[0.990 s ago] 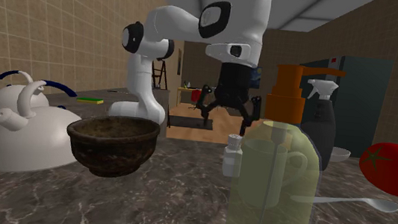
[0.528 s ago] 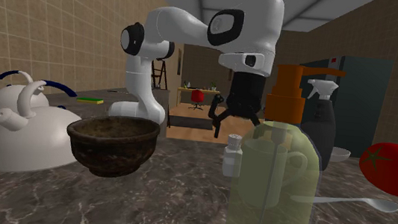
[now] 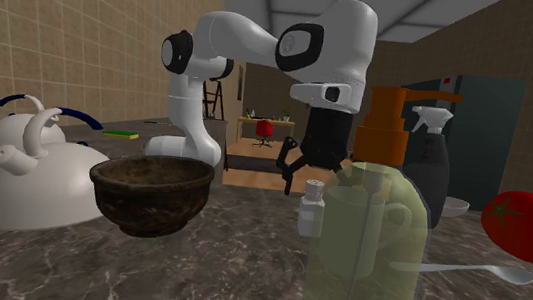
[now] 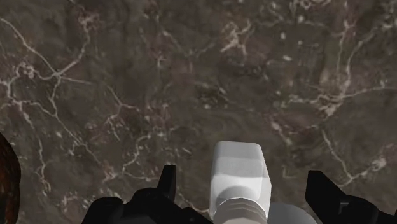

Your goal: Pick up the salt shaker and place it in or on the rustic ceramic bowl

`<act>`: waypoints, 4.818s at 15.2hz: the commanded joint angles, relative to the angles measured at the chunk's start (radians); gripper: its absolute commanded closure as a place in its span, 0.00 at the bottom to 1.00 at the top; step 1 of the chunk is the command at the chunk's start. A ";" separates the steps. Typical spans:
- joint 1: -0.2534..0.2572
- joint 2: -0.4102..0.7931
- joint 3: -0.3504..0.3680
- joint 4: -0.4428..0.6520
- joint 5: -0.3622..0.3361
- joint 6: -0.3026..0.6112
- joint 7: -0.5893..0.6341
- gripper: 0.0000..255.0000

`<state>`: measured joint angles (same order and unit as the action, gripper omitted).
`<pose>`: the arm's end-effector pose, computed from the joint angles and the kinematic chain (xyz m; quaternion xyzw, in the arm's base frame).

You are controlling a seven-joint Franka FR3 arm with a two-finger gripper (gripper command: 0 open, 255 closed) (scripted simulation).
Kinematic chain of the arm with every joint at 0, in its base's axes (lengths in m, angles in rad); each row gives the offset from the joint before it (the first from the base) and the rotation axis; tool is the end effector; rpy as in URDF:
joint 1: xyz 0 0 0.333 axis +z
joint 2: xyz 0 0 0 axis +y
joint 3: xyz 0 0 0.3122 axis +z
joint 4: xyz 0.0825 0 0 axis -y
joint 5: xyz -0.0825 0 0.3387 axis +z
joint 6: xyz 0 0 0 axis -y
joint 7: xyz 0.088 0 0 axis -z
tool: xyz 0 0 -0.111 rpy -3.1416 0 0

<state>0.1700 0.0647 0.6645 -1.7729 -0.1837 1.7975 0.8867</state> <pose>0.3754 0.3781 0.5230 0.9975 -0.0045 0.0442 0.0548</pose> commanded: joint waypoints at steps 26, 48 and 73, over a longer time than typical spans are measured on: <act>0.011 0.016 0.007 0.204 -0.005 -0.191 -0.018 1.00; -0.010 0.027 -0.002 0.478 -0.017 -0.447 -0.099 1.00; -0.223 -0.403 -0.343 -0.056 0.160 -0.233 -0.624 1.00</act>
<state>-0.0551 -0.3340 0.3202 -1.8078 -0.0250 1.5474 0.2593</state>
